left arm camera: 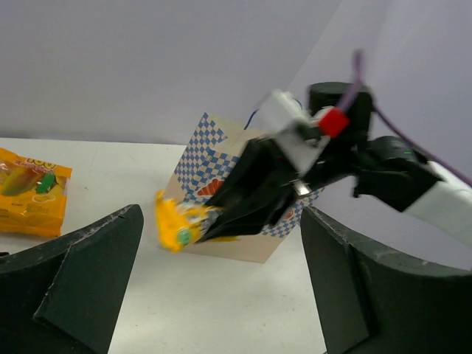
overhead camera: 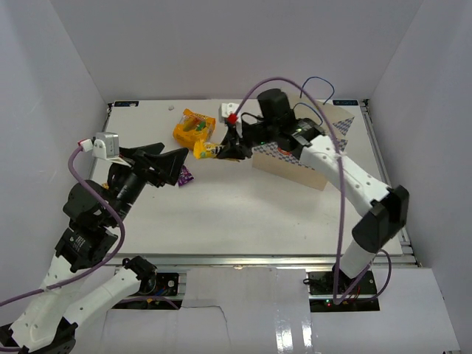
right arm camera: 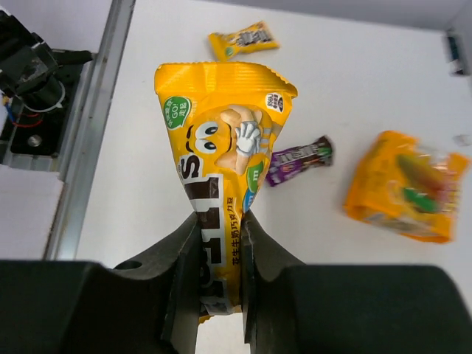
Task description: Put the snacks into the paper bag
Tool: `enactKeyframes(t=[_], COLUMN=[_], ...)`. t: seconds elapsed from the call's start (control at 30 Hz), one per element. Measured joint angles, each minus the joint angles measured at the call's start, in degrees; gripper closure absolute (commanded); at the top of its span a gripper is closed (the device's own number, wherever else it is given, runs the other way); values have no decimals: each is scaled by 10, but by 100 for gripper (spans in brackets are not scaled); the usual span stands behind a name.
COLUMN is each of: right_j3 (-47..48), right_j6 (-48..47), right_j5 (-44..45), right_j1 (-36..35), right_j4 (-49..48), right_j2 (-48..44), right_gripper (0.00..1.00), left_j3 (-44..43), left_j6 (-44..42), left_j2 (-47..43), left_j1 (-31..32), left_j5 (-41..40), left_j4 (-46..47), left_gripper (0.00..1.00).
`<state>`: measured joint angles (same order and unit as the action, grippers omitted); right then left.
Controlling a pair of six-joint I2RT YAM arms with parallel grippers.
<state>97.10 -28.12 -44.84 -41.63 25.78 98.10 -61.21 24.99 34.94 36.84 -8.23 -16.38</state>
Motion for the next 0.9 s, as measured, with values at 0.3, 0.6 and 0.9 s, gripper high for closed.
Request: enactKeyframes(t=[0.3, 0.6, 0.9], right_j3=[97, 110, -7], right_j6=[-56, -58, -89], right_j5=[-3, 0, -8], right_j1=[196, 400, 450], right_j4=[44, 43, 75], right_j2=[-111, -123, -133], right_gripper=[76, 76, 67], left_j3=[14, 18, 18], left_j6=[-5, 2, 21], left_j2=[44, 134, 179], left_j1=[0, 0, 0], left_j5=[-23, -12, -3], left_j4=[23, 4, -23], left_gripper=[2, 2, 2])
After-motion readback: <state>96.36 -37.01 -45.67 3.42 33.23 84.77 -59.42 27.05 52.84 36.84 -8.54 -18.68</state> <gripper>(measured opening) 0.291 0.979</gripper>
